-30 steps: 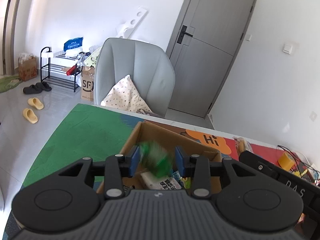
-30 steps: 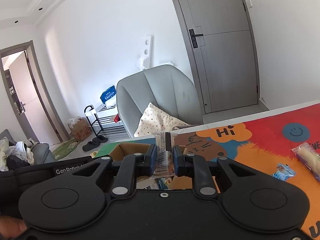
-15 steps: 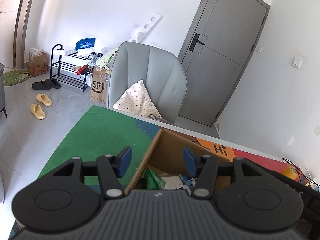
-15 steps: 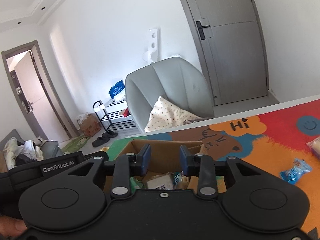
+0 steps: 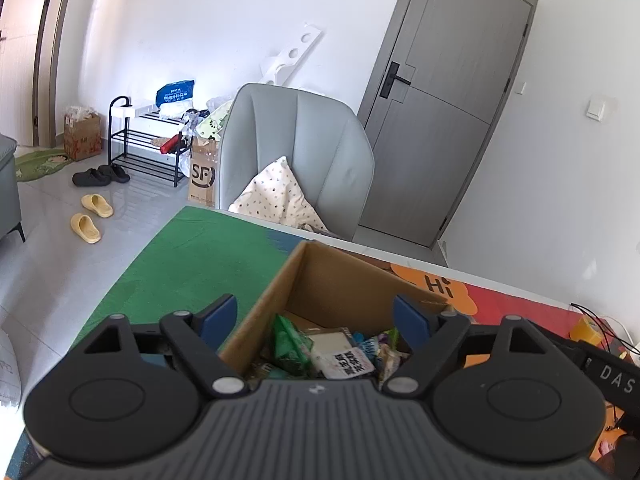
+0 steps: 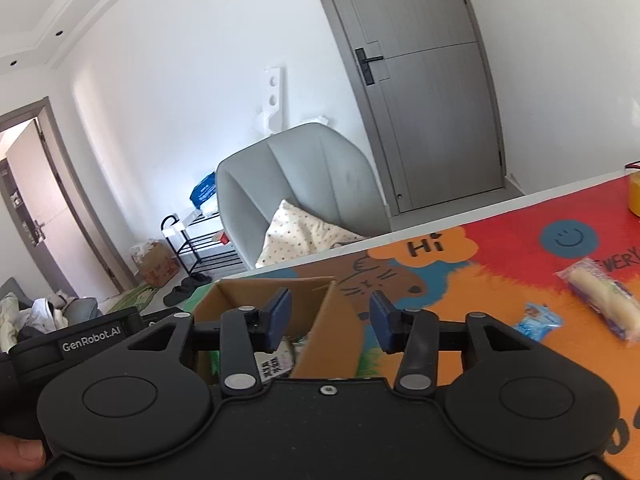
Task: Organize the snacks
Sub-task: 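Move both open tools from the box back toward the remaining snacks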
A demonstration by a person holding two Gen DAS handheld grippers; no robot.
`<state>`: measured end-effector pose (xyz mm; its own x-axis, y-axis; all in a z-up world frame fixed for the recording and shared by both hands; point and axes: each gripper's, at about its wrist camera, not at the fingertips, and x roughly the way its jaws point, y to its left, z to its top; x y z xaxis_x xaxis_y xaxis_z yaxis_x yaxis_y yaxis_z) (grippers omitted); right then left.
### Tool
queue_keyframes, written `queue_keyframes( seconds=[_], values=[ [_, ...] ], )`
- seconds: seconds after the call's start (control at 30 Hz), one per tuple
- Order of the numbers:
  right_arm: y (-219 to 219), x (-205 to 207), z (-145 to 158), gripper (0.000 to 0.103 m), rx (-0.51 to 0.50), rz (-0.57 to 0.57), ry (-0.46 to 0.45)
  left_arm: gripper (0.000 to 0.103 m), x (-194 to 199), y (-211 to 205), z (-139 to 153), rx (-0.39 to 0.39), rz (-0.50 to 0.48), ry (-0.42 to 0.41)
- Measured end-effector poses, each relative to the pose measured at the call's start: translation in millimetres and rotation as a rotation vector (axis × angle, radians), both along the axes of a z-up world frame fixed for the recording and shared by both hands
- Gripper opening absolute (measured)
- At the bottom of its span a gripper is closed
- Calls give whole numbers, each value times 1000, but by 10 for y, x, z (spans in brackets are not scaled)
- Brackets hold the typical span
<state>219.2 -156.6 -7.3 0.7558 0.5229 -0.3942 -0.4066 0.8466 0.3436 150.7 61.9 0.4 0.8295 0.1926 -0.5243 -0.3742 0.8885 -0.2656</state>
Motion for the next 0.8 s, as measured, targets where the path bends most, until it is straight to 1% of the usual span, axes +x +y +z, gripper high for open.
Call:
queue_keyframes(
  seconds=[0.07, 0.1, 0.13, 0.2, 0.27, 0.43, 0.5, 0.63, 0.8],
  values=[
    [-99, 5, -7, 50, 4, -17, 2, 86, -3, -67, 12, 9, -8, -2],
    [-146, 8, -9, 56, 3, -27, 4, 86, -1, -99, 14, 12, -12, -3],
    [-189, 9, -12, 58, -2, -39, 4, 87, 2, -132, 9, 15, -14, -1],
    [-283, 4, -16, 59, -2, -52, 4, 89, 15, -199, 6, 23, -18, 9],
    [-355, -4, -26, 63, -8, -57, 10, 89, 29, -270, 5, 31, -31, 12],
    [-504, -43, -50, 75, -24, -74, 6, 91, 41, -443, -5, 45, -45, 20],
    [-557, -52, -66, 79, -27, -80, 10, 91, 50, -522, -12, 52, -55, 27],
    [-665, -61, -101, 88, -57, -117, 9, 92, 70, -702, -26, 77, -85, 36],
    [-870, -49, -150, 90, -84, -167, 13, 92, 130, -904, -46, 92, -115, 50]
  ],
)
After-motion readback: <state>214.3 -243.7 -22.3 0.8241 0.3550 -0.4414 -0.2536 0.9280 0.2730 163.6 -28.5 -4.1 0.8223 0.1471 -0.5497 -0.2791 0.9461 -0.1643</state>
